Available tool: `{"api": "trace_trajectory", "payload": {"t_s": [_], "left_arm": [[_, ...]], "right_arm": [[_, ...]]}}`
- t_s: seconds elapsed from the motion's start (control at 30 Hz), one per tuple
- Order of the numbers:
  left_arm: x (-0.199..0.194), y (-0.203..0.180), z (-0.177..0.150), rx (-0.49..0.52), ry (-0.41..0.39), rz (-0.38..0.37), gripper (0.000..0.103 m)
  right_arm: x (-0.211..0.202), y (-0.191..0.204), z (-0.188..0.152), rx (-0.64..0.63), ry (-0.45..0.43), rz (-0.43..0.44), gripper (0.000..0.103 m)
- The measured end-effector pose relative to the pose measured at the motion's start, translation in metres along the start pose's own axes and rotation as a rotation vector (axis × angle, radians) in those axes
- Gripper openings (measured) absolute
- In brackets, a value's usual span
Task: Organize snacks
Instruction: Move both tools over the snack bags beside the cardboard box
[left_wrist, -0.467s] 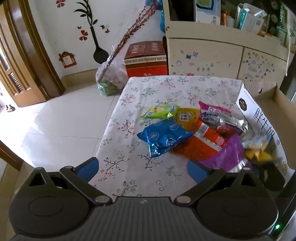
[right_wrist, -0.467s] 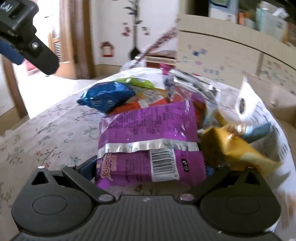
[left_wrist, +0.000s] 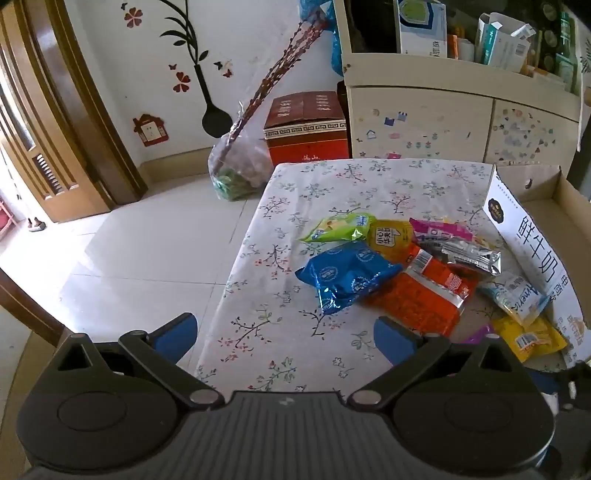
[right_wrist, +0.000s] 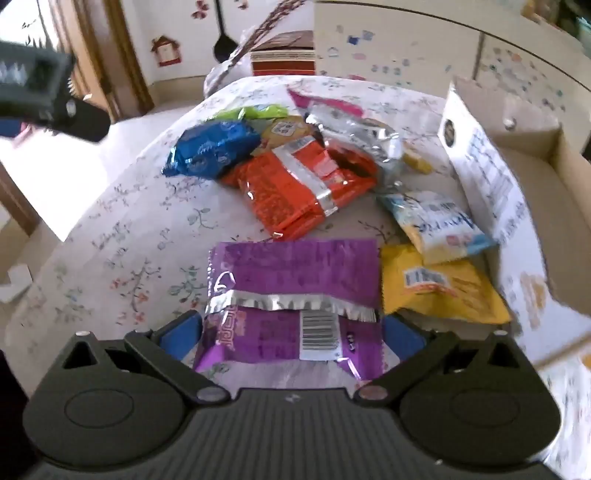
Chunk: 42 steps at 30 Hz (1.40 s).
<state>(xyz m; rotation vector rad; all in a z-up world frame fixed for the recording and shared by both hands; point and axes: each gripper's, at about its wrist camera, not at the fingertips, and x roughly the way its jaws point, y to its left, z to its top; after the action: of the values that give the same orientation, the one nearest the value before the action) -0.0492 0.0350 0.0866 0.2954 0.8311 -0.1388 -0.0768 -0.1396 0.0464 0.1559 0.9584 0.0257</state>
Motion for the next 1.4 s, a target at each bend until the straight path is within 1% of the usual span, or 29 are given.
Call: {"api": "trace_trajectory", "payload": {"t_s": [0.13,0.23,0.3,0.37,0.4,0.53,0.67,0.9,1.07,1.2,1.3,1.4], "left_arm": [[-0.001,0.000,-0.002,0.000,0.006,-0.004,0.103],[-0.004,-0.002,-0.004,0.010,0.004,-0.007,0.103],[-0.006,-0.005,-0.007,0.023,-0.003,-0.006,0.103],[-0.006,-0.007,-0.009,0.031,0.001,-0.003,0.103],[-0.007,-0.008,-0.011,0.033,0.006,-0.003,0.103],[-0.009,-0.010,-0.019,0.028,0.014,-0.009,0.103],[-0.009,-0.013,-0.028,0.026,0.031,-0.019,0.103],[-0.009,-0.018,-0.033,0.029,0.040,-0.038,0.103],[-0.009,-0.020,-0.034,0.024,0.044,-0.049,0.103],[-0.008,-0.024,-0.035,0.038,0.044,-0.050,0.103],[-0.007,-0.025,-0.036,0.036,0.049,-0.048,0.103],[-0.007,-0.025,-0.036,0.033,0.050,-0.051,0.103]], "right_arm": [[-0.022,0.005,0.001,-0.006,-0.050,-0.042,0.102],[-0.039,0.009,-0.001,0.006,-0.058,-0.126,0.102],[-0.051,0.008,-0.003,0.025,-0.070,-0.162,0.102],[-0.063,0.008,-0.002,0.036,-0.085,-0.184,0.102],[-0.069,0.005,-0.003,0.051,-0.105,-0.179,0.102],[-0.086,-0.002,0.000,0.102,-0.143,-0.229,0.102],[-0.095,-0.009,0.000,0.180,-0.162,-0.224,0.102],[-0.095,-0.012,0.003,0.221,-0.176,-0.249,0.102],[-0.092,-0.009,0.004,0.201,-0.166,-0.276,0.102],[-0.091,-0.008,0.006,0.201,-0.158,-0.266,0.102],[-0.091,-0.006,0.006,0.187,-0.157,-0.284,0.102],[-0.091,-0.007,0.006,0.191,-0.156,-0.284,0.102]]}}
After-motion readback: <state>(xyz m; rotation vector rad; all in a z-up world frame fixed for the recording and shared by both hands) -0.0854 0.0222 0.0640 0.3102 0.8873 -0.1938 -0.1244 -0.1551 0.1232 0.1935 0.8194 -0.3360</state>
